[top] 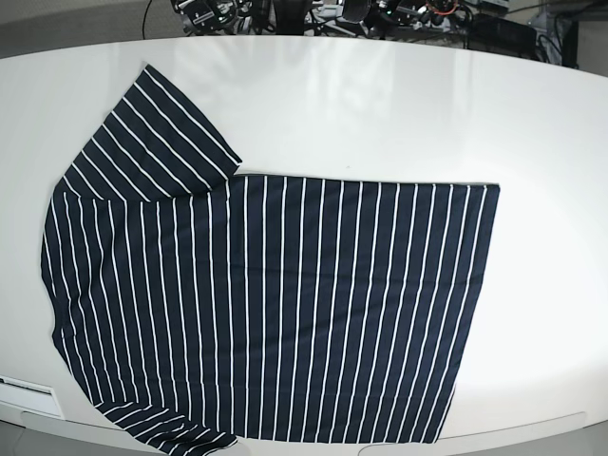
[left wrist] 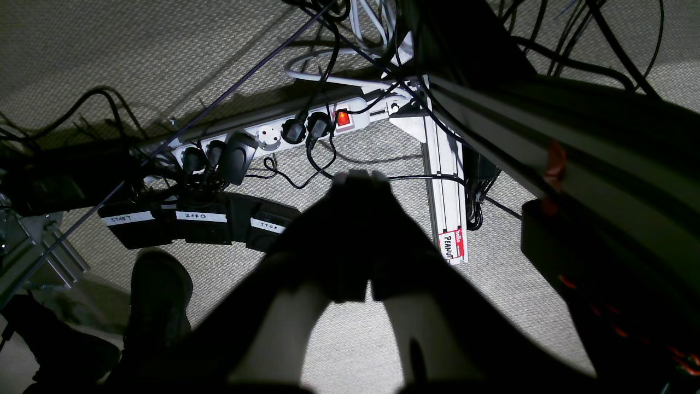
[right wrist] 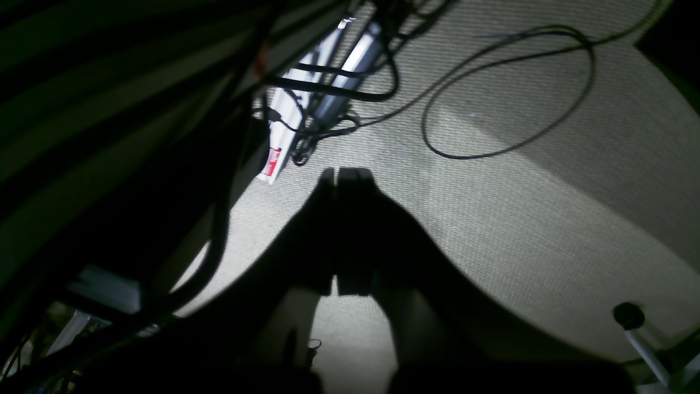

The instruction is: Fold the T-shirt properly

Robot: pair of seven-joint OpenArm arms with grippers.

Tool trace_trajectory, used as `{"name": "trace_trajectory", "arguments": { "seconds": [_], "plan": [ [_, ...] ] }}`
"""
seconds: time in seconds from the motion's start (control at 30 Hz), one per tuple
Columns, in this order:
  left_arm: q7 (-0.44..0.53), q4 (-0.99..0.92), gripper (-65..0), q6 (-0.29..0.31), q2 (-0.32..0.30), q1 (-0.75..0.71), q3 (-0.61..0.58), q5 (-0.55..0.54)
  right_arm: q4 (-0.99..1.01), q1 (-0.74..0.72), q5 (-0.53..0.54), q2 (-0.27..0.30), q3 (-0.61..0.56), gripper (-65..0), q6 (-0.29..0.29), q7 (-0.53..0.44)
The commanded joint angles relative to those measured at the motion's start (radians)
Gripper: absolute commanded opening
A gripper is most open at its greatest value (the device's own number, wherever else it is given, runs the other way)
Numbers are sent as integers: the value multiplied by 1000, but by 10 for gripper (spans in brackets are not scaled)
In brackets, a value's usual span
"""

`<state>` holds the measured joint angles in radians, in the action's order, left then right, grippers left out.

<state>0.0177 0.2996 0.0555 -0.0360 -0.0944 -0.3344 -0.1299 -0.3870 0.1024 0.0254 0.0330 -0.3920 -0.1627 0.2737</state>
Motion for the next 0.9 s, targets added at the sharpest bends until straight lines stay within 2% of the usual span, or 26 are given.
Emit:
{"name": "trace_trajectory", "arguments": {
  "seconds": [0.0,0.1,0.23,0.37,0.6,0.7,0.8,0.87],
  "plan": [
    [3,6,-650,-4,0,-2,-4,3,-6,0,0,0,-3,-650,0,5],
    [-12,6,-650,-4,0,-2,-4,3,-6,0,0,0,-3,-650,2,29],
    [-94,6,-650,0,0,-2,-4,36,-6,0,0,1,-3,-650,2,142],
    [-201,6,-650,84,-14,-3,-4,52,-6,10,0,6,-3,-650,2,237],
    [-236,8,-650,173,-70,-37,-4,49,-6,95,0,37,-3,-650,-41,243],
    [-236,9,-650,193,-101,-67,-4,2,-6,137,1,61,-3,-650,-47,234],
    [-236,43,-650,217,-135,-112,-4,-37,-36,180,59,98,-3,-650,-50,219],
    [-236,100,-650,224,-163,-153,-4,-45,-101,225,101,129,-3,-650,-81,219]
  ]
}}
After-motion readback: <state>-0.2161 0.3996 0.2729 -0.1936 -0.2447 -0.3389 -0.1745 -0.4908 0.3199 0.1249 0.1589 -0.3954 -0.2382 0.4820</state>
